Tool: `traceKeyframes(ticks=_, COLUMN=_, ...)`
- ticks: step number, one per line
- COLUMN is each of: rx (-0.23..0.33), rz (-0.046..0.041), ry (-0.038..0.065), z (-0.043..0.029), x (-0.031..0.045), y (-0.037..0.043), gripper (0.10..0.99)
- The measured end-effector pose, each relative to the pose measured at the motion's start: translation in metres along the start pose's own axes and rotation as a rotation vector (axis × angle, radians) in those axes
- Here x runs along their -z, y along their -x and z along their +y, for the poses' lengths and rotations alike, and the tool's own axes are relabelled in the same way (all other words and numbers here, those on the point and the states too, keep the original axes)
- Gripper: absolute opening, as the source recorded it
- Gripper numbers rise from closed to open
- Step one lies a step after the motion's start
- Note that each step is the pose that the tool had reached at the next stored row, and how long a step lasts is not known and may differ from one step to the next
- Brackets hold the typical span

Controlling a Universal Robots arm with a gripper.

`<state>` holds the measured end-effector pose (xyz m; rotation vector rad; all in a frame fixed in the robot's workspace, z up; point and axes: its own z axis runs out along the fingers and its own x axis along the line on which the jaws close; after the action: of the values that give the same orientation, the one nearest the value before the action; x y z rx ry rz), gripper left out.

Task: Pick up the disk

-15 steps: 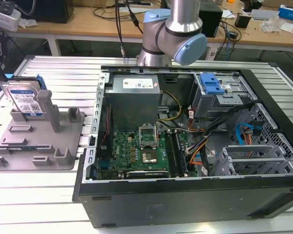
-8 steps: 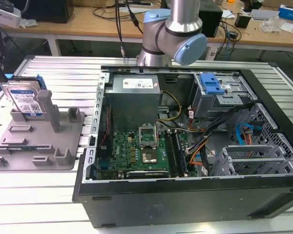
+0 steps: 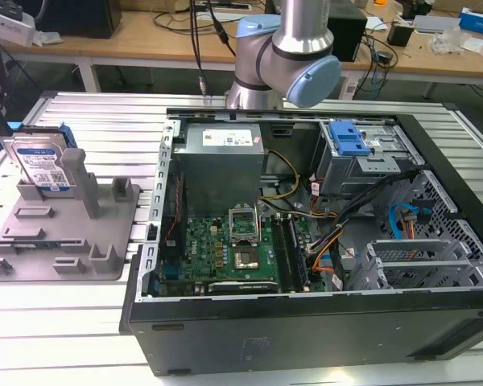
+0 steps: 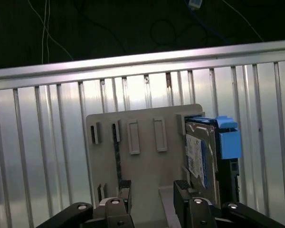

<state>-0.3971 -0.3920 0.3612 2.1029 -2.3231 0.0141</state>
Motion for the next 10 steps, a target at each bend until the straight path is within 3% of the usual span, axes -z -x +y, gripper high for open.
traceKeyframes(ticks=1, rx=0.0, rz=0.0007, ry=0.0, z=0.0004, x=0.0, y=0.0041, gripper=0.482)
traceKeyframes(ticks=2, rx=0.0, rz=0.0029, ry=0.0, z=0.002, x=0.0001, y=0.0179, gripper=0.482)
traceKeyframes(ticks=3, rx=0.0, rz=0.003, ry=0.0, z=0.0029, x=0.0001, y=0.0237, gripper=0.482)
traceKeyframes(ticks=10, rx=0.012, rz=0.0033, ry=-0.001, z=0.0069, x=-0.0001, y=0.0543, gripper=0.482)
